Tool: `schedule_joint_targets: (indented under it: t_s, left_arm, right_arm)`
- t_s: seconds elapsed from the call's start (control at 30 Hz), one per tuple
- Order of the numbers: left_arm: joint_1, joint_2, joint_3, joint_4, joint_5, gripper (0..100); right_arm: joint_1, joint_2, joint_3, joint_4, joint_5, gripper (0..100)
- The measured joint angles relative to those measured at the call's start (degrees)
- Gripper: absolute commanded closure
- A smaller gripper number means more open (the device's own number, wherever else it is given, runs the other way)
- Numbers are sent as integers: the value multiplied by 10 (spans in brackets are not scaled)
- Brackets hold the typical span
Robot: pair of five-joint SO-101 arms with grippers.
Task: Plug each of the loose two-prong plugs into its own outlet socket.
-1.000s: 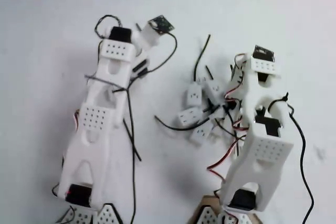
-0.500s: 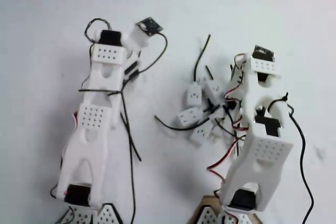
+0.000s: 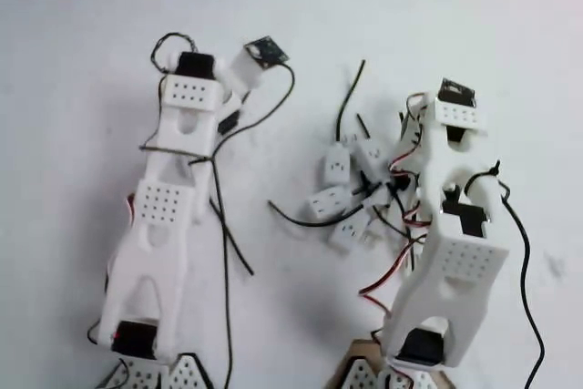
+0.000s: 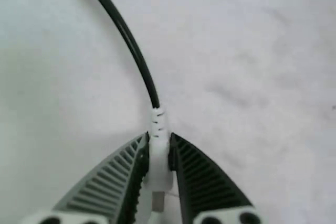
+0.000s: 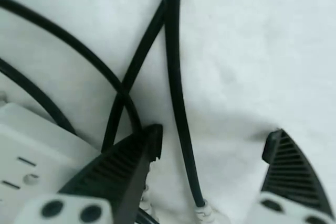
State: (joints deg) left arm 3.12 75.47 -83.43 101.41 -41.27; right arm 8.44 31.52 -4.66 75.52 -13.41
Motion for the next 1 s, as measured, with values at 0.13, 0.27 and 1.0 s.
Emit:
schedule_joint_targets:
  t_s: [0.13,0.27,1.0]
  left_arm:
    - [0,-35,40,1,-1,977]
    - [11,-89,43,4,-1,977]
    - [61,-495,43,5,365,978]
  right_arm:
    - [0,0,0,0,0,676]
    - [0,0,0,0,0,676]
    - [-3,0,1,-5,0,676]
